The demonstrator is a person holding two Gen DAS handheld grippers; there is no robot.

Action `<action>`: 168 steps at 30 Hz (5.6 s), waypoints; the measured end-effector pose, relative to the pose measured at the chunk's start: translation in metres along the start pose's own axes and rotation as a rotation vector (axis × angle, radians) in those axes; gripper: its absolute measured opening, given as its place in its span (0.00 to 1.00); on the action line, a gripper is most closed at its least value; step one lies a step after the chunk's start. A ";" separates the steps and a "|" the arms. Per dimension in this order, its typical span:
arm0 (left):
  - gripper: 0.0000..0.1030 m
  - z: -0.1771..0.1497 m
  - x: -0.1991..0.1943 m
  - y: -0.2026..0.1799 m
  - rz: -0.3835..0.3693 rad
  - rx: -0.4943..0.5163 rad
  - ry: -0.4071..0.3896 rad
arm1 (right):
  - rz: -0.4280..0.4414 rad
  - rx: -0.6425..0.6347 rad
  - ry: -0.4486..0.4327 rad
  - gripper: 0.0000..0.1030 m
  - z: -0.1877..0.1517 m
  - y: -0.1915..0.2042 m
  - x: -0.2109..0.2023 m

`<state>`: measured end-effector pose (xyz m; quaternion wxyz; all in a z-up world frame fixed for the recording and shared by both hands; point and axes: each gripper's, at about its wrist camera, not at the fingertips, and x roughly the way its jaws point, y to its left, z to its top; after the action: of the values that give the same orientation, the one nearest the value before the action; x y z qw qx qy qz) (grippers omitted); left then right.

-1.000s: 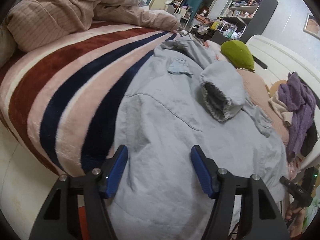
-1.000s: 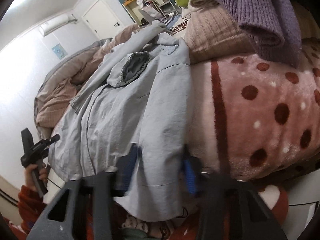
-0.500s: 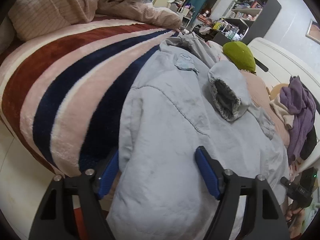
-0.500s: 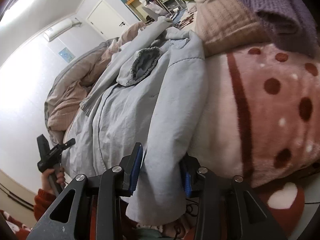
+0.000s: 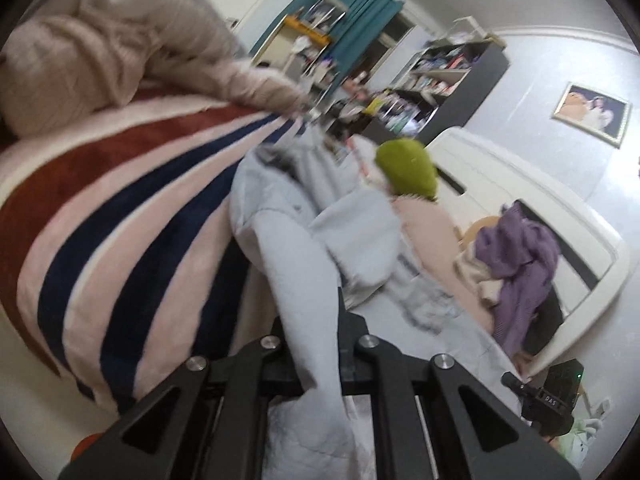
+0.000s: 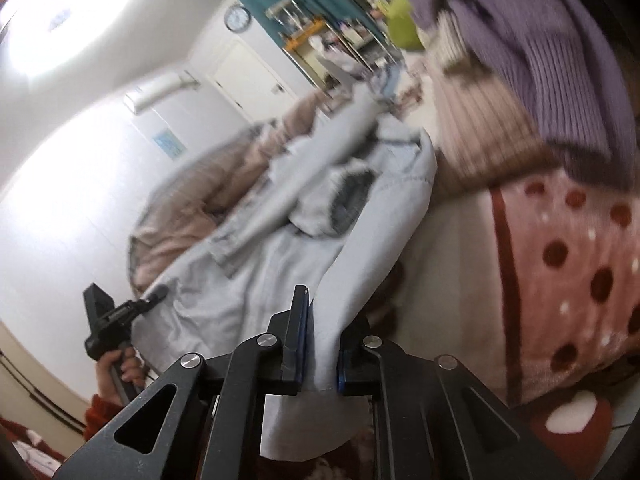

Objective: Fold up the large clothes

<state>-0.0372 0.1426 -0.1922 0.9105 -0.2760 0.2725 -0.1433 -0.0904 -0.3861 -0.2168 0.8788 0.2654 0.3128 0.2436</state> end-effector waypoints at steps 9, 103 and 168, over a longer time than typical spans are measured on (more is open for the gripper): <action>0.05 0.029 -0.038 -0.046 -0.062 0.096 -0.104 | 0.071 -0.084 -0.104 0.05 0.025 0.043 -0.027; 0.78 0.203 0.247 0.042 0.271 0.101 0.347 | -0.321 -0.179 0.366 0.43 0.268 -0.011 0.265; 0.27 0.037 0.146 0.042 -0.027 -0.271 0.181 | -0.114 0.260 0.068 0.15 0.053 0.008 0.142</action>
<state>0.1073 0.1321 -0.2515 0.8347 -0.3858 0.3666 -0.1418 0.0407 -0.3125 -0.2371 0.8383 0.3504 0.3861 0.1594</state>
